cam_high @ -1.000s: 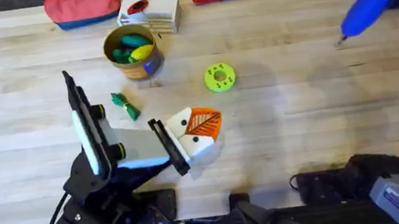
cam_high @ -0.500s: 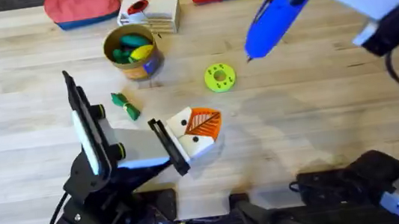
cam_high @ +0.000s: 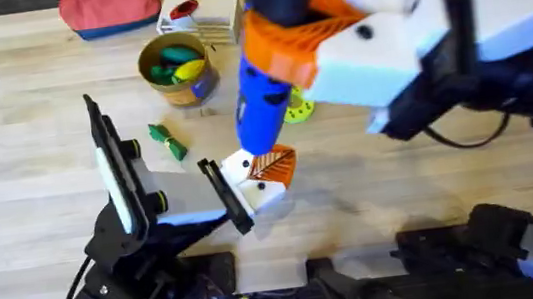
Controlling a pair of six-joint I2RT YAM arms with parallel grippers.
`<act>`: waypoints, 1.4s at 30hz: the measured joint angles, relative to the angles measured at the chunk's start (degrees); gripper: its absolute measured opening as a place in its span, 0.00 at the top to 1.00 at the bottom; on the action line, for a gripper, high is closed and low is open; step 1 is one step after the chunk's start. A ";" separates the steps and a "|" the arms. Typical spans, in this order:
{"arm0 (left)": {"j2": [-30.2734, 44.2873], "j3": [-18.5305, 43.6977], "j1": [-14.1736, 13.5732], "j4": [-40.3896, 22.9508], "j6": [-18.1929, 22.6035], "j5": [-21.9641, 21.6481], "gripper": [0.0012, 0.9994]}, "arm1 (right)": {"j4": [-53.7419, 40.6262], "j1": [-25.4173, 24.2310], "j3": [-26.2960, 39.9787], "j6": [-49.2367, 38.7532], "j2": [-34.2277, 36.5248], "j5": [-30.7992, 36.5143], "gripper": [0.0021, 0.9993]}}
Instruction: Pick up the gripper from the table and insert it into the empty holder that is missing its gripper. Then pick up a screw, insert it into the mounting hole, and use the screwdriver to tighten it. Finally, clean up the table by picking up the vegetable and placing it into the bucket.
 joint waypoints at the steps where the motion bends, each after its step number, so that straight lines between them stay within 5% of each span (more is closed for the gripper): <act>1: 0.00 0.00 0.00 -0.01 0.00 0.00 1.00 | 0.33 0.66 0.00 -0.01 0.75 0.00 1.00; 42: 0.00 0.00 0.00 0.00 0.00 0.00 1.00 | 3.45 3.32 -0.02 -6.40 7.37 -0.36 1.00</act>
